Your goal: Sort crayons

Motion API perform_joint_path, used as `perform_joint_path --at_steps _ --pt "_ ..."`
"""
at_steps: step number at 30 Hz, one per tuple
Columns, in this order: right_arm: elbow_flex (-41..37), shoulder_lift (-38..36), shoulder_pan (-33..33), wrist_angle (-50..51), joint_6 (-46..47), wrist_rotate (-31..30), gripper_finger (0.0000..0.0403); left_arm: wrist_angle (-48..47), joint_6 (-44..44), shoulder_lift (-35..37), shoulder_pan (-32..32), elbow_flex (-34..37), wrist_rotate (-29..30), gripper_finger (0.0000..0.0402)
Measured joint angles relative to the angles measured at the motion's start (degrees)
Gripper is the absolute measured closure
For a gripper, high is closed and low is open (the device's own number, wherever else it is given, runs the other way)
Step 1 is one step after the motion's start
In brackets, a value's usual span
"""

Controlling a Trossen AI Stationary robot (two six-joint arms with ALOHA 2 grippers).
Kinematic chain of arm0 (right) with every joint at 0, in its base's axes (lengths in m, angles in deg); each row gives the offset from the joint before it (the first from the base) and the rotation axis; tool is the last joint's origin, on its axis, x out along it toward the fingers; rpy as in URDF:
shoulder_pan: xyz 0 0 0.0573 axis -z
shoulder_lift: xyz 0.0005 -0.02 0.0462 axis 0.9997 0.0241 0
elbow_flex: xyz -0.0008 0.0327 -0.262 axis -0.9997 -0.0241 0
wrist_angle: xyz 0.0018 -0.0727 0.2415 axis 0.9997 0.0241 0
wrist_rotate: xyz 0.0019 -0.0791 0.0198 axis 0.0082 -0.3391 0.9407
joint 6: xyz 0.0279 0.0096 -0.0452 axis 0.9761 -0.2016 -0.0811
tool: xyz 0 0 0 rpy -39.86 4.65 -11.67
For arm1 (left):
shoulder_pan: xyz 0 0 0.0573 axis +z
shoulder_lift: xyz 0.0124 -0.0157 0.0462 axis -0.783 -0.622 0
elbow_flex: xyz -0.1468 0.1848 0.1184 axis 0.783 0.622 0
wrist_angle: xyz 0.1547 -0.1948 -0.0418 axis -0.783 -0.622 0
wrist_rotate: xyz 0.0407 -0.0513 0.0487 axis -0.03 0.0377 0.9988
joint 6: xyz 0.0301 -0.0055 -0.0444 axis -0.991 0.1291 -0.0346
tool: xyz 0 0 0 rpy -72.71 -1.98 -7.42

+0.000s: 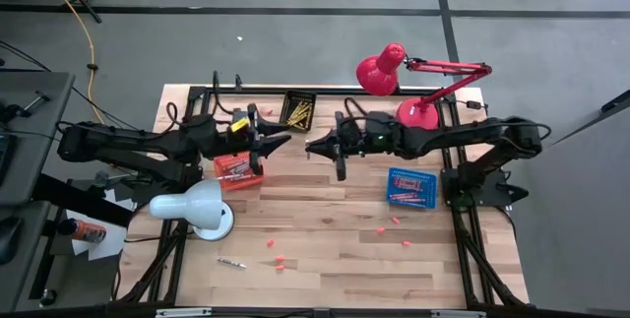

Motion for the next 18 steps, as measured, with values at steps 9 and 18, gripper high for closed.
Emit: perform_joint_path --at_steps 9,18 --pt "0.19 21.87 0.0 -15.77 5.87 -0.46 0.0402 12.57 -3.09 0.02 -0.02 0.0 0.0 0.0277" --pt "18.23 44.37 0.37 -33.75 18.41 2.25 0.0402 14.91 6.41 0.02 -0.02 0.0 -0.23 0.0277"
